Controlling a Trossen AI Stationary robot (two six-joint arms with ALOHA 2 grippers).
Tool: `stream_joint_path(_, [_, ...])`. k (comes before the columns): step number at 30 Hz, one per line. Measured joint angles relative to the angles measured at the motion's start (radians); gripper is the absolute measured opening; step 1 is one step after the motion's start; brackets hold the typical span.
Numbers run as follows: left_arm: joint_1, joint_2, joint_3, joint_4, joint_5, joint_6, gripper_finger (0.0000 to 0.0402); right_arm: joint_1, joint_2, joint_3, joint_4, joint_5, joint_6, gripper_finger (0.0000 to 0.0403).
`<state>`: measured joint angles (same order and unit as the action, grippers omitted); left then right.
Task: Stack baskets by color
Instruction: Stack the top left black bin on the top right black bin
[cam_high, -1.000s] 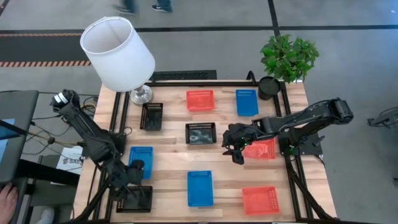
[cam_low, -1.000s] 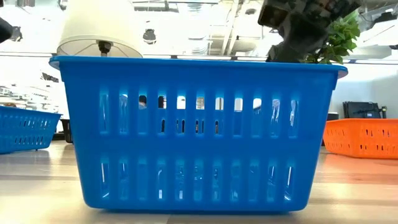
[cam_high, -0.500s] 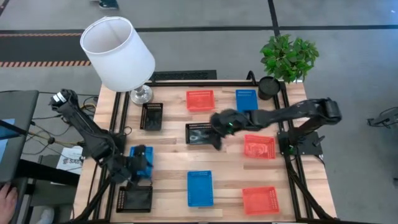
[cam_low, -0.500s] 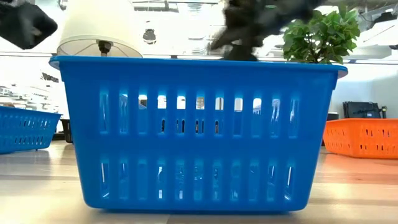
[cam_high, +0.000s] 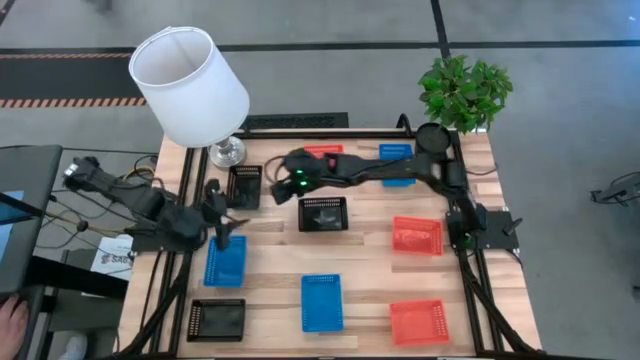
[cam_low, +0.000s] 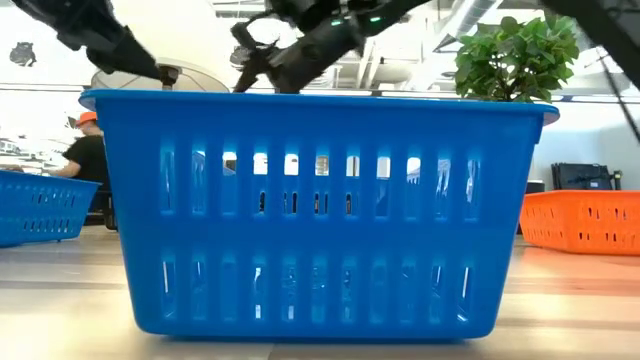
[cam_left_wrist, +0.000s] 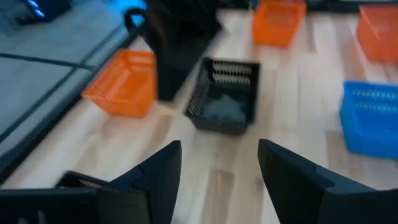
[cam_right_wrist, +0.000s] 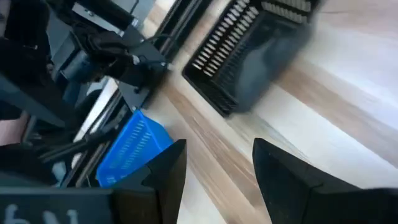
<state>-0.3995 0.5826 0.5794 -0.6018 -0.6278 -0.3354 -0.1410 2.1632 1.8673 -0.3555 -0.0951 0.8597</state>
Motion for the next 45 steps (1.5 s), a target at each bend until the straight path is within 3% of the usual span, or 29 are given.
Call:
stream_joint_path(6, [0.08,-0.193,-0.053,0.074,0.045,0.109,0.0201,-0.001,0.228,0.284,-0.111,0.026,0.064,0.0204])
stream_joint_path(12, [0.106,-0.288,-0.052,0.109,0.049,0.201,0.0201,-0.006,0.392,0.492,-0.152,0.047,0.158,0.0205])
stream_joint_path(15, [0.109,-0.303,-0.052,0.101,0.069,0.203,0.0201,-0.01,0.403,0.464,-0.109,0.057,0.232,0.0205])
stream_joint_path(18, [0.108,-0.302,-0.052,0.101,0.075,0.204,0.0201,-0.015,0.416,0.469,-0.098,0.115,0.24,0.0205])
stream_joint_path(28, [0.108,-0.302,-0.052,0.099,0.126,0.203,0.0201,-0.013,0.46,0.471,-0.05,0.163,0.286,0.0205])
stream_joint_path(36, [0.108,-0.302,-0.052,0.098,0.134,0.185,0.0201,-0.02,0.497,0.465,-0.064,0.156,0.294,0.0203])
stream_joint_path(40, [0.108,-0.302,-0.052,0.098,0.134,0.186,0.0201,-0.017,0.522,0.466,-0.042,0.147,0.295,0.0177])
stream_joint_path(45, [0.108,-0.302,-0.052,0.096,0.135,0.165,0.0201,-0.017,0.523,0.467,0.004,0.127,0.287,0.0099])
